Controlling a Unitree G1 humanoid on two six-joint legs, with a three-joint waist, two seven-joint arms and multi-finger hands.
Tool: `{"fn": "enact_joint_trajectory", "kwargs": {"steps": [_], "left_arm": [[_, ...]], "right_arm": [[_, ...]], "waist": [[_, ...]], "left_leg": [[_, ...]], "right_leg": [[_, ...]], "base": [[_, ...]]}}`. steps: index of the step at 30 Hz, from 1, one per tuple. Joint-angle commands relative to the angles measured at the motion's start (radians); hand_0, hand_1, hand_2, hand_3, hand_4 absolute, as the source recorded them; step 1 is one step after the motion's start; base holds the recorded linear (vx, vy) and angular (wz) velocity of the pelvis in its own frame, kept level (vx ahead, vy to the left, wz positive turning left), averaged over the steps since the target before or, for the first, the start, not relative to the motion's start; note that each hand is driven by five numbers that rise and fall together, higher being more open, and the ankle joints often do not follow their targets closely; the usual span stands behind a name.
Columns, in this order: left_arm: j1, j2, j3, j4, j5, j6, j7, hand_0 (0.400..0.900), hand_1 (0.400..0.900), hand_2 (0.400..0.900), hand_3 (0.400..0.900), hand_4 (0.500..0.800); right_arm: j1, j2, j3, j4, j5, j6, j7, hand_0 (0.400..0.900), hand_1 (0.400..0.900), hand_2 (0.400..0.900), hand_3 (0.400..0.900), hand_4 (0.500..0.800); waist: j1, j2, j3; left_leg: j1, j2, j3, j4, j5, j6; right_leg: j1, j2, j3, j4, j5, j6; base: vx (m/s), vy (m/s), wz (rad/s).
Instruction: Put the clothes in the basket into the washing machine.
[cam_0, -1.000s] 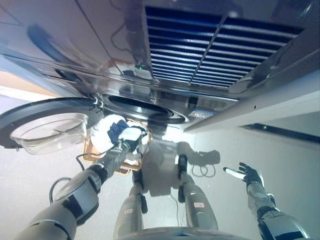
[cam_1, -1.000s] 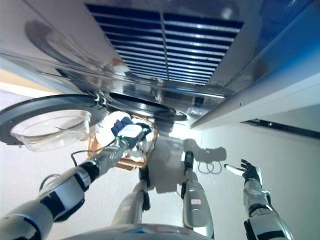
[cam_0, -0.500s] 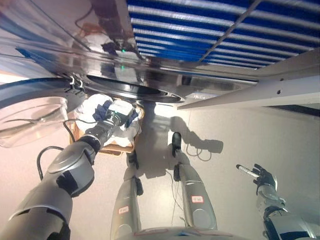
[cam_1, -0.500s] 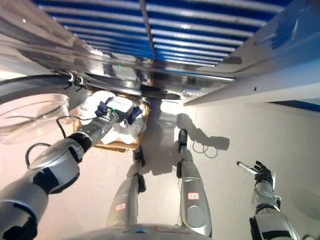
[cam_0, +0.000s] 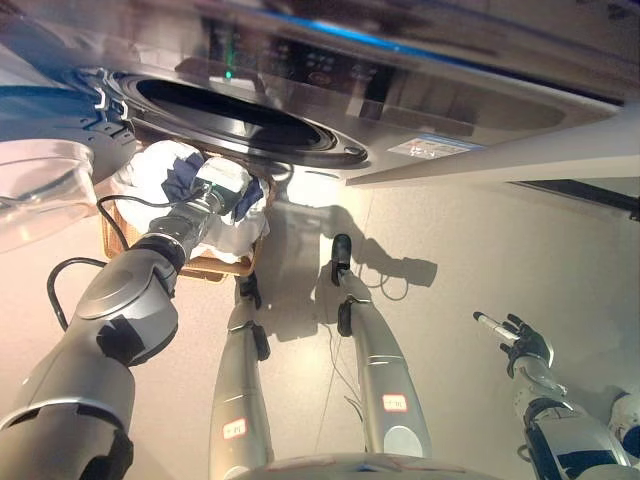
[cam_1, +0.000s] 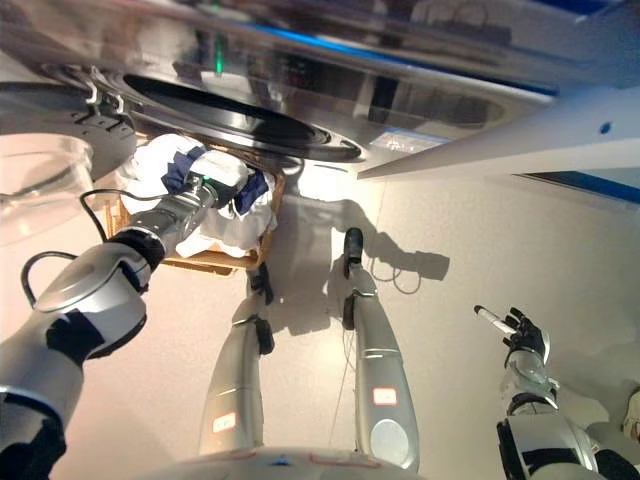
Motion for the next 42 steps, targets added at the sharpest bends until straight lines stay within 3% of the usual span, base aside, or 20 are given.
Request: {"fn": "enact_joint_trajectory", "kwargs": {"steps": [1, 8, 11, 12, 13, 14, 15, 21, 29, 30, 33, 39, 42], "left_arm": [[-0.075, 0.028, 0.046, 0.037, -0.028, 0.034, 0.072, 0.900, 0.900, 0.900, 0.900, 0.800], [-0.116, 0.017, 0.017, 0.052, 0.034, 0.074, 0.121, 0.900, 0.900, 0.900, 0.900, 0.800], [-0.132, 0.041, 0.000, 0.030, 0.039, 0.056, 0.142, 0.900, 0.900, 0.900, 0.900, 0.800], [-0.127, 0.044, 0.002, 0.030, 0.036, 0.060, 0.151, 0.739, 0.739, 0.739, 0.739, 0.704], [-0.119, 0.041, 0.006, 0.035, 0.030, 0.055, 0.144, 0.627, 0.627, 0.627, 0.627, 0.636], [-0.105, 0.032, 0.009, 0.036, 0.037, 0.061, 0.156, 0.618, 0.618, 0.618, 0.618, 0.631], [-0.085, 0.027, 0.017, 0.036, 0.044, 0.063, 0.159, 0.404, 0.404, 0.404, 0.404, 0.502], [-0.003, 0.006, 0.055, 0.026, 0.041, 0.063, 0.186, 0.400, 0.400, 0.400, 0.400, 0.500], [0.023, -0.033, 0.075, 0.006, 0.028, 0.059, 0.227, 0.400, 0.400, 0.400, 0.400, 0.500], [0.028, -0.030, 0.078, 0.004, 0.030, 0.060, 0.230, 0.400, 0.400, 0.400, 0.400, 0.500], [0.031, -0.032, 0.088, 0.002, 0.024, 0.059, 0.233, 0.400, 0.400, 0.400, 0.400, 0.500], [0.059, -0.027, 0.197, -0.060, -0.089, 0.027, 0.251, 0.400, 0.400, 0.400, 0.400, 0.500], [0.120, -0.036, 0.280, -0.109, -0.164, 0.002, 0.261, 0.400, 0.400, 0.400, 0.400, 0.500]], "right_arm": [[0.020, -0.040, 0.036, 0.063, 0.076, -0.031, -0.067, 0.900, 0.900, 0.900, 0.900, 0.800], [-0.035, 0.005, 0.061, 0.043, 0.103, -0.056, -0.111, 0.900, 0.900, 0.900, 0.900, 0.800], [-0.042, 0.003, 0.065, 0.043, 0.127, -0.073, -0.109, 0.900, 0.900, 0.900, 0.900, 0.800], [-0.031, 0.004, 0.057, 0.045, 0.138, -0.068, -0.103, 0.900, 0.900, 0.900, 0.900, 0.800], [-0.021, 0.008, 0.055, 0.036, 0.143, -0.083, -0.101, 0.900, 0.900, 0.900, 0.900, 0.800], [-0.014, 0.018, 0.051, 0.028, 0.145, -0.088, -0.105, 0.900, 0.900, 0.900, 0.900, 0.800], [-0.010, 0.023, 0.045, 0.021, 0.146, -0.094, -0.110, 0.900, 0.900, 0.900, 0.900, 0.800], [0.005, 0.030, 0.030, -0.013, 0.144, -0.129, -0.134, 0.900, 0.900, 0.900, 0.900, 0.800], [0.000, 0.051, 0.050, -0.040, 0.123, -0.147, -0.146, 0.900, 0.900, 0.900, 0.900, 0.800], [0.004, 0.054, 0.050, -0.048, 0.119, -0.148, -0.146, 0.900, 0.900, 0.900, 0.900, 0.800], [0.011, 0.060, 0.055, -0.058, 0.112, -0.148, -0.141, 0.900, 0.900, 0.900, 0.900, 0.800], [0.067, 0.057, 0.041, -0.123, 0.087, -0.151, -0.125, 0.900, 0.900, 0.900, 0.900, 0.800], [0.094, 0.056, 0.030, -0.160, 0.070, -0.149, -0.125, 0.900, 0.900, 0.900, 0.900, 0.800]], "waist": [[0.006, 0.016, 0.000], [0.013, 0.032, -0.004], [0.019, 0.035, -0.007], [0.020, 0.035, -0.009], [0.019, 0.035, -0.008], [0.019, 0.036, -0.007], [0.020, 0.036, -0.008], [0.028, 0.038, -0.010], [0.029, 0.039, -0.022], [0.024, 0.035, -0.020], [0.021, 0.033, -0.020], [0.019, 0.025, -0.016], [0.028, 0.016, -0.019]], "left_leg": [[-0.040, -0.020, 0.018, 0.069, -0.109, -0.001], [-0.138, -0.030, 0.023, 0.123, -0.127, 0.014], [-0.169, -0.038, 0.021, 0.142, -0.133, 0.023], [-0.173, -0.038, 0.020, 0.141, -0.133, 0.024], [-0.176, -0.038, 0.020, 0.141, -0.133, 0.025], [-0.180, -0.039, 0.020, 0.141, -0.133, 0.026], [-0.180, -0.040, 0.018, 0.136, -0.132, 0.026], [-0.189, -0.048, 0.014, 0.131, -0.130, 0.032], [-0.157, -0.051, 0.009, 0.095, -0.120, 0.035], [-0.158, -0.055, 0.020, 0.080, -0.083, 0.040], [-0.123, -0.052, 0.023, 0.052, -0.074, 0.037], [0.060, -0.051, 0.022, -0.070, -0.028, 0.017], [0.171, -0.059, 0.018, -0.133, -0.007, 0.008]], "right_leg": [[-0.009, 0.004, 0.003, 0.064, -0.039, 0.081], [-0.114, 0.000, 0.009, 0.122, -0.056, 0.084], [-0.144, 0.003, 0.010, 0.144, -0.061, 0.084], [-0.149, 0.002, 0.010, 0.142, -0.062, 0.084], [-0.153, 0.002, 0.012, 0.141, -0.061, 0.083], [-0.157, 0.001, 0.012, 0.141, -0.061, 0.083], [-0.159, 0.001, 0.010, 0.139, -0.062, 0.082], [-0.170, 0.007, 0.017, 0.138, -0.063, 0.080], [-0.141, 0.008, 0.020, 0.102, -0.050, 0.077], [-0.137, 0.002, 0.013, 0.081, -0.015, 0.066], [-0.101, 0.002, 0.011, 0.049, -0.004, 0.069], [0.081, 0.014, 0.006, -0.065, 0.031, 0.073], [0.190, 0.024, -0.002, -0.116, 0.040, 0.074]], "base": [[0.00, 0.039, -0.05], [0.00, 0.032, -0.03], [0.01, 0.010, 0.02], [0.00, 0.000, 0.00], [0.00, 0.000, 0.00], [0.00, 0.000, 0.00], [0.00, 0.000, 0.00], [0.00, 0.000, 0.00], [-0.01, 0.009, -0.02], [-0.09, 0.011, -0.01], [-0.01, 0.006, -0.05], [0.00, -0.035, 0.02], [0.03, -0.061, 0.08]]}}
